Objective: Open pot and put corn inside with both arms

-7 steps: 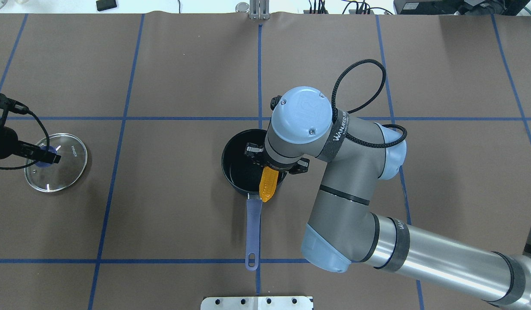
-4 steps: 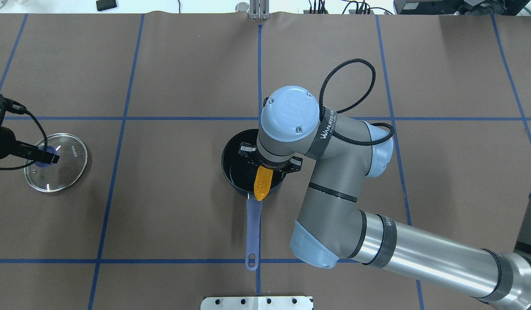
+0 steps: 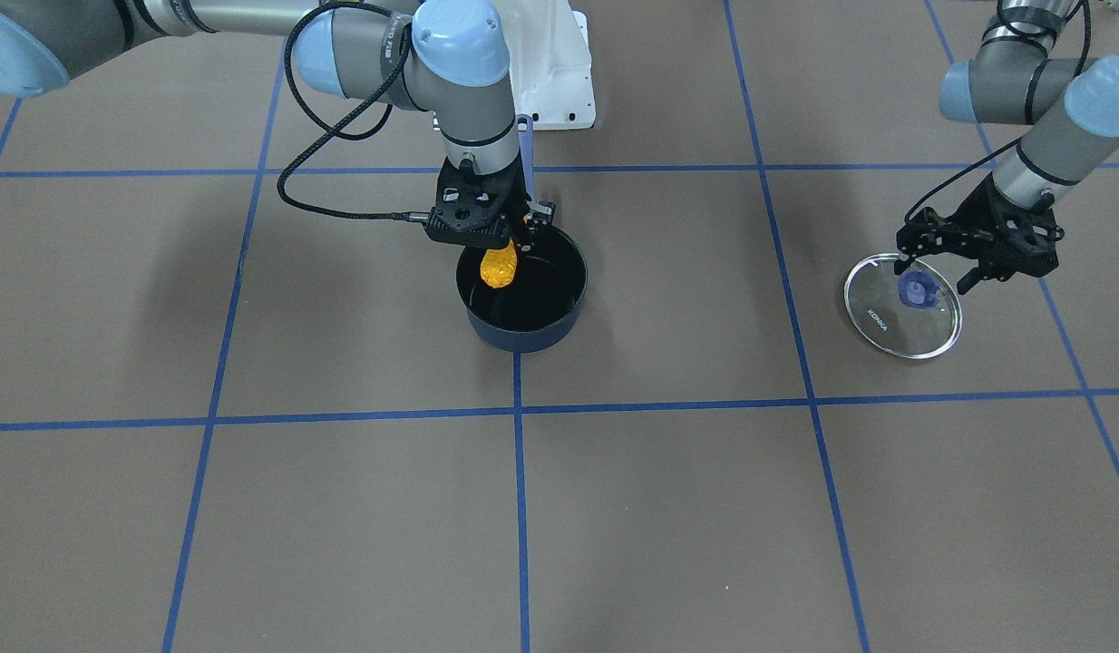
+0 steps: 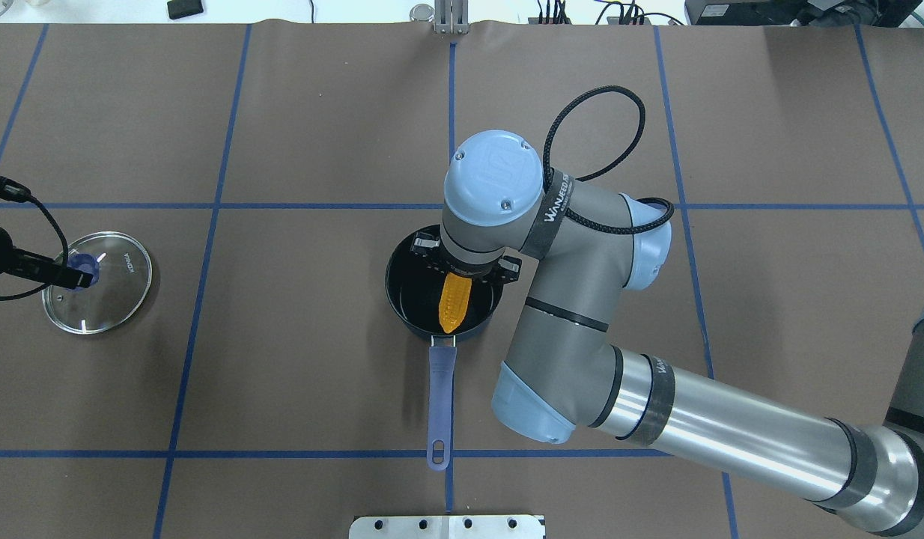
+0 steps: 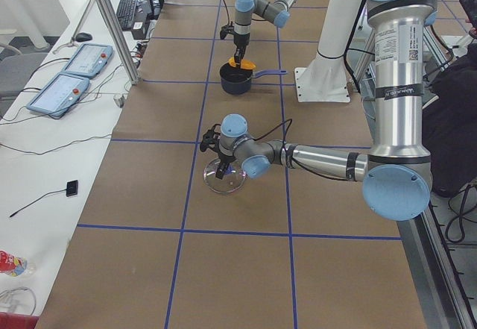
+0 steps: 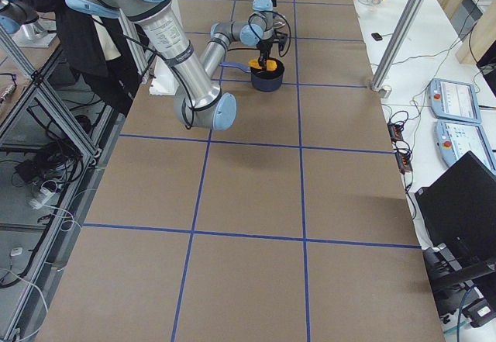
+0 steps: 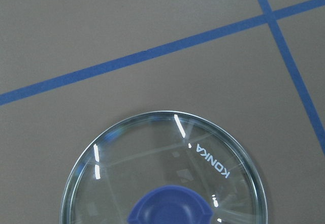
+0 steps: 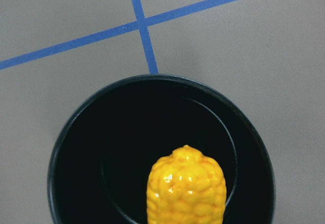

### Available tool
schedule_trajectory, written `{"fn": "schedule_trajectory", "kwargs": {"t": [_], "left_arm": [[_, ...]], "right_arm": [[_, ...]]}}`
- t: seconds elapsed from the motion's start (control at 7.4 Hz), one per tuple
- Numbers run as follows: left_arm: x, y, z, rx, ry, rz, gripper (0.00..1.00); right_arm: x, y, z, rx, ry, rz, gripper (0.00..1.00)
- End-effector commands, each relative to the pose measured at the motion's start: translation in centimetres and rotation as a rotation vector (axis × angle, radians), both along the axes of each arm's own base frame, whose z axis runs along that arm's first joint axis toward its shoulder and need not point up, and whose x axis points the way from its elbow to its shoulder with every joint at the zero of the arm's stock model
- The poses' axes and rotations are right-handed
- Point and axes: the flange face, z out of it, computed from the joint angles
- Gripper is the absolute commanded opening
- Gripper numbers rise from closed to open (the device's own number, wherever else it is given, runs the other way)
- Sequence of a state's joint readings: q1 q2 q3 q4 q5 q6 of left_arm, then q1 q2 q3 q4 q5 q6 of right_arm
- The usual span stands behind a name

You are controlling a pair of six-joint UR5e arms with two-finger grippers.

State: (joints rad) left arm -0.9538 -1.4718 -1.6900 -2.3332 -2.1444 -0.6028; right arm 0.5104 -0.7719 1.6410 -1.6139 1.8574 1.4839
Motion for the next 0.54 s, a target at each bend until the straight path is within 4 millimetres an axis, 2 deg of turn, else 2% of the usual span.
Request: {"fn": "schedule_trajectory", "kwargs": {"t": [0.0,0.41], "left_arm": [[-0.3,0.3,0.4,-0.003,-0.002,-0.002,0.97],[-0.4,0.3,0.2,-0.001,0.002,-0.003,0.97]], "right_arm": [[-0.3,-2.7,-1.3,0.0,0.01,0.022,0.31],[-1.4,-2.6,-0.5,-0.01,0.03,0.013,0.36]]}}
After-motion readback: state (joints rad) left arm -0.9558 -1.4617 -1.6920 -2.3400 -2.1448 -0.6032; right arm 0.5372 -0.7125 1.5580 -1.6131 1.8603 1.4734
